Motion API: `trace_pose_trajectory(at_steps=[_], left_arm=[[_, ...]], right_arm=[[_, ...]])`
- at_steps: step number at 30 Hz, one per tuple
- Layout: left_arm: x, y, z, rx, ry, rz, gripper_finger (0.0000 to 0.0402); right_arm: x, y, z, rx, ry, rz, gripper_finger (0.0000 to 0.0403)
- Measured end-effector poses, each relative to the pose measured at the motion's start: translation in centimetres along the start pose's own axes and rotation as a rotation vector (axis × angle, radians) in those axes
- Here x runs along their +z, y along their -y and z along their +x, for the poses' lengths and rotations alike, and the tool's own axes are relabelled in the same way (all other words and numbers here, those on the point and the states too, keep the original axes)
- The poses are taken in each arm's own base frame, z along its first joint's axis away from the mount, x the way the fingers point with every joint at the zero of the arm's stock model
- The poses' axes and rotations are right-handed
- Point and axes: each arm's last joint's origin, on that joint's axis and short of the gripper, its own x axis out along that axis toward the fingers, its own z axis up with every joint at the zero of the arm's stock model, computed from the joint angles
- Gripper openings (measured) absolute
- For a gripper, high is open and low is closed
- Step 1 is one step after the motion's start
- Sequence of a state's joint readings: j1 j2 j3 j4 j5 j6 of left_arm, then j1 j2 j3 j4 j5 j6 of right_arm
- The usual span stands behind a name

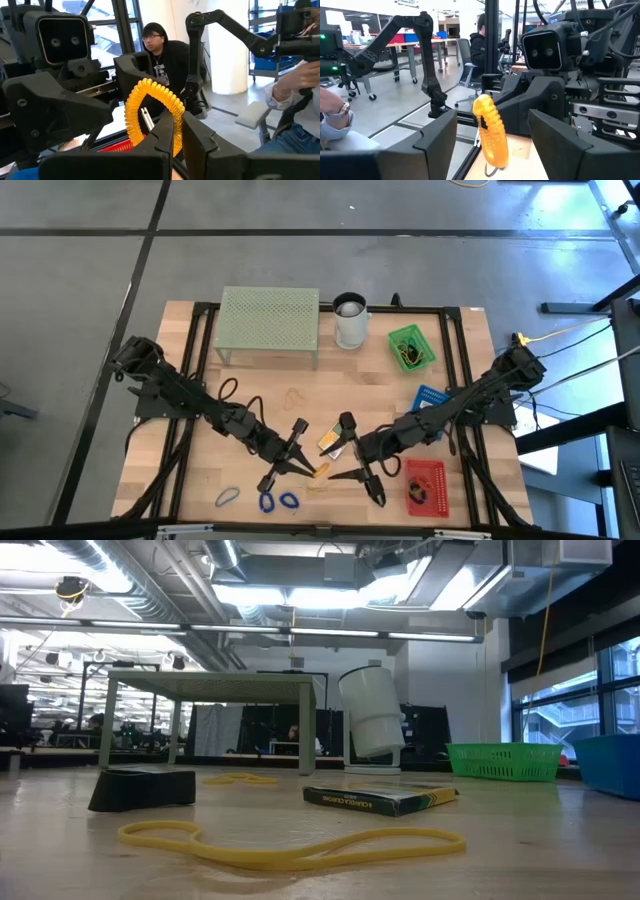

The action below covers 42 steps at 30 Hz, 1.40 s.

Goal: Pick & Place Office Desk Supplies
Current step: Put the yellow spiral keychain into the red bin

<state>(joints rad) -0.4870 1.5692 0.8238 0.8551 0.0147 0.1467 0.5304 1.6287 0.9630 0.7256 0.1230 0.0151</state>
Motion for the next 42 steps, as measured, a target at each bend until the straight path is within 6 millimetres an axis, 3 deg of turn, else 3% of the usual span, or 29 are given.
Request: trace_pose_trajectory(at_steps=[8,14,21,29,34,42], left_arm=[[0.0,-0.1,0.0,0.033,-0.005,0.024,0.0018],[-0.1,-0.4,0.0,0.149,-0.025,0.023,0.0018],[-0.1,-0.4,0.0,0.146,-0.025,0.022,0.0018],[-0.1,-0.4,0.0,0.15,-0.028,0.01,0.0034],[-0.2,-0.2,-0.1,0.184,-0.039,-0.013,0.0076],[-0.9,-0.4,-0.3,0.394,-0.135,-0.034,0.0139]], right_arm=[[0.0,0.0,0.0,0.002,-0.001,0.024,0.0206],[0.0,0.0,0.0,0.002,-0.001,0.029,0.0126],[-0.1,0.0,0.0,0.001,-0.008,0.029,0.0024],[-0.2,0.0,0.0,-0.018,-0.015,0.03,0.0033],[-0.5,0.1,0.0,-0.072,-0.043,0.049,0.0033],[-1.1,0.5,-0.4,-0.221,-0.133,0.102,0.0032]])
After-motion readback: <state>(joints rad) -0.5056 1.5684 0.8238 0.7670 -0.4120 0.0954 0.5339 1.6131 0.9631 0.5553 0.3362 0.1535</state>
